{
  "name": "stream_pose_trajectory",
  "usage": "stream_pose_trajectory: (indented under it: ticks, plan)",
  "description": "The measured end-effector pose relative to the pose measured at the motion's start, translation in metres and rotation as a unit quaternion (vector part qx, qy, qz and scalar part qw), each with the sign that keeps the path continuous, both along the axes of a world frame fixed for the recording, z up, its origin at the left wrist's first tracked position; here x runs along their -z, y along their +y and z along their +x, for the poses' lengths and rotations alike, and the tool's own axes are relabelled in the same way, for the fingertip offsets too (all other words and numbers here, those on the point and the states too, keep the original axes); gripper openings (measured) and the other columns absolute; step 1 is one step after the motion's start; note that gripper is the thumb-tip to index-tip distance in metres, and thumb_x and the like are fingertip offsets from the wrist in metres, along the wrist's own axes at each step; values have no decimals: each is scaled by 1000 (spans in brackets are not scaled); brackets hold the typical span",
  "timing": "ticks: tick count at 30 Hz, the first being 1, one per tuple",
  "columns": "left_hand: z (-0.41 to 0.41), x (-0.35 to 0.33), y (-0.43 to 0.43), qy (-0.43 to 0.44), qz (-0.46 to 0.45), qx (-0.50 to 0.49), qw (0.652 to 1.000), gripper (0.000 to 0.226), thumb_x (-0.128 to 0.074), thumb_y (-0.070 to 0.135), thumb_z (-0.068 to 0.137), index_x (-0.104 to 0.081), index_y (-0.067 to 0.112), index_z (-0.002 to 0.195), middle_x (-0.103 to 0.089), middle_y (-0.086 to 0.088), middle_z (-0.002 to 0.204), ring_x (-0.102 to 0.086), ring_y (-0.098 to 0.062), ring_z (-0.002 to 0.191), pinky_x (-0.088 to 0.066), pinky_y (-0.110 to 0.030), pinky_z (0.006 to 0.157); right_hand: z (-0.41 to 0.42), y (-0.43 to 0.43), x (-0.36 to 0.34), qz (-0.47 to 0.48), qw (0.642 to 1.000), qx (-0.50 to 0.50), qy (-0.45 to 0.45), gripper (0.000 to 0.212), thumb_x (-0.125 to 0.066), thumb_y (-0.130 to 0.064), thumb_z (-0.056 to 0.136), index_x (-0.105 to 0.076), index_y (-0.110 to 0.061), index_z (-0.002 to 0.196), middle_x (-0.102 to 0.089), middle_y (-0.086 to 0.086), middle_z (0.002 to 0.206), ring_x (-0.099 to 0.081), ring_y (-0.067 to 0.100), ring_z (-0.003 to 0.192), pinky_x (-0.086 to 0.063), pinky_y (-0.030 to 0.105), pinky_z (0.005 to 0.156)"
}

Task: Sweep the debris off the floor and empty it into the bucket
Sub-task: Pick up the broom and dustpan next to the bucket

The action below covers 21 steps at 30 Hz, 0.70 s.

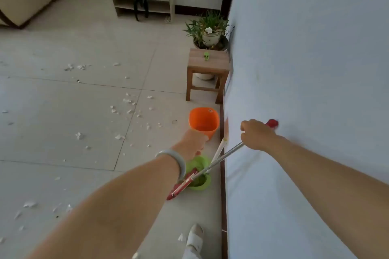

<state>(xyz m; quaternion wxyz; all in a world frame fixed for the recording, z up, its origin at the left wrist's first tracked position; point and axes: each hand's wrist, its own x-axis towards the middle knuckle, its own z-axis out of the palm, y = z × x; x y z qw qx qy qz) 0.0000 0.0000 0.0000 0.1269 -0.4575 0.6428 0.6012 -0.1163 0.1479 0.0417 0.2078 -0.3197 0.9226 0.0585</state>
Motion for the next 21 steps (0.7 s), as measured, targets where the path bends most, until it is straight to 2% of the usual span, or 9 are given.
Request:
stream_pose_trajectory:
  ticks: [5,6,7,8,9,11,14,16,21]
  plan:
    - [-63,53,19,26,-99,177,979,29,-50,19,91,-42,32,68,-48,9,76,-52,-15,84,-51,-32,89,-34,8,23,114,988,-74,74,30,-41,-12,92,-50,-15,120,-51,7,116,-50,27,107,-28,36,77]
    - [-70,59,25,24,-108,189,976,24,-51,19,91,-47,35,74,-44,14,76,-50,-8,78,-49,-24,83,-38,12,30,127,984,-91,86,29,-41,-11,92,-50,-15,119,-51,7,115,-50,28,108,-28,37,78]
    - [-78,71,29,34,-116,205,971,18,-51,17,91,-55,34,90,-38,19,76,-44,-1,71,-44,-15,73,-42,16,36,137,979,-111,99,29,-40,-10,91,-51,-15,117,-53,7,114,-51,28,108,-30,38,81]
    - [-85,76,33,44,-128,212,968,28,-51,14,90,-57,26,114,-35,19,78,-40,1,69,-36,-11,66,-44,20,41,138,975,-129,117,28,-40,-10,90,-53,-16,115,-54,6,113,-51,28,108,-32,38,88]
    - [-92,85,36,53,-145,232,960,43,-49,12,91,-48,17,133,-37,17,85,-40,-2,73,-31,-9,63,-47,24,47,144,970,-146,129,29,-40,-9,89,-54,-16,114,-56,5,112,-52,28,107,-32,38,95]
    - [-101,96,44,44,-182,276,943,53,-48,10,92,-35,11,143,-37,10,105,-40,-9,93,-34,-10,69,-52,30,57,159,961,-177,143,33,-40,-9,88,-56,-17,116,-58,4,113,-51,28,109,-28,40,105]
    - [-109,103,55,-2,-241,336,911,38,-48,10,91,-47,11,129,-61,-2,101,-62,-19,92,-54,-26,83,-50,31,62,184,952,-194,151,35,-41,-9,90,-57,-17,120,-56,5,119,-49,29,115,-21,44,112]
    - [-111,109,59,-16,-275,374,886,29,-47,11,92,-53,8,121,-62,-5,97,-65,-23,93,-55,-31,84,-47,28,63,204,947,-194,157,34,-43,-11,91,-56,-16,122,-56,6,120,-49,31,116,-22,47,111]
    - [-88,127,51,-43,-352,413,839,25,-46,9,95,-59,6,116,-61,-10,117,-59,-25,109,-49,-31,96,-40,31,62,263,927,-209,167,33,-44,-16,95,-55,-15,126,-55,7,124,-48,29,118,-25,46,109]
